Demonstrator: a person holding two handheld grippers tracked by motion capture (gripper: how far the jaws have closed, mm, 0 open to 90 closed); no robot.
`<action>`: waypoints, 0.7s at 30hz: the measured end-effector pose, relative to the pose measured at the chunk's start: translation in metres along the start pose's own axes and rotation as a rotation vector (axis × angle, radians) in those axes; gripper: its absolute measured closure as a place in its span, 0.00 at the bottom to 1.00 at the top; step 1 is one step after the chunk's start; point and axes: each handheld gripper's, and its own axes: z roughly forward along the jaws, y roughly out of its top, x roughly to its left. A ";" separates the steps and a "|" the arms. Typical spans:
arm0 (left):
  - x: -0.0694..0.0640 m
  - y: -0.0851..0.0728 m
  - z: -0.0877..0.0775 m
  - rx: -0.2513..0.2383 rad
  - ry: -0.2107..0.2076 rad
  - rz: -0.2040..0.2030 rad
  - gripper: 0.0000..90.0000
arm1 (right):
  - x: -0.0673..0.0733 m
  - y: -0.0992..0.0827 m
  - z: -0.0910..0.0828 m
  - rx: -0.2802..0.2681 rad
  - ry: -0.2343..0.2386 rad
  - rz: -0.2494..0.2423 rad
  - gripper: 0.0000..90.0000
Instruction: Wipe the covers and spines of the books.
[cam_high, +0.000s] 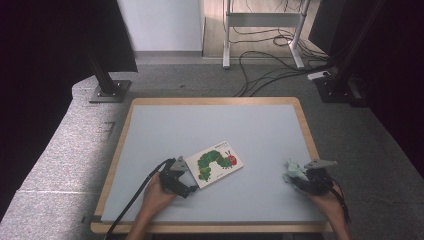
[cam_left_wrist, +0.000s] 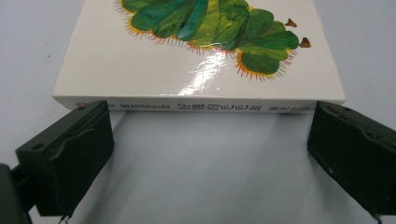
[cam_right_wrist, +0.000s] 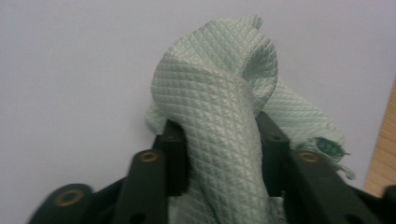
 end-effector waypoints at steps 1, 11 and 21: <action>0.000 0.000 0.000 0.001 0.001 -0.002 0.01 | 0.000 0.000 0.000 0.002 -0.005 0.001 0.74; -0.002 0.000 -0.001 0.001 0.011 -0.014 0.01 | 0.015 0.022 -0.006 -0.038 0.003 -0.039 0.78; -0.001 -0.004 -0.005 0.008 0.029 -0.031 0.00 | 0.037 0.055 -0.002 -0.088 0.069 -0.088 0.79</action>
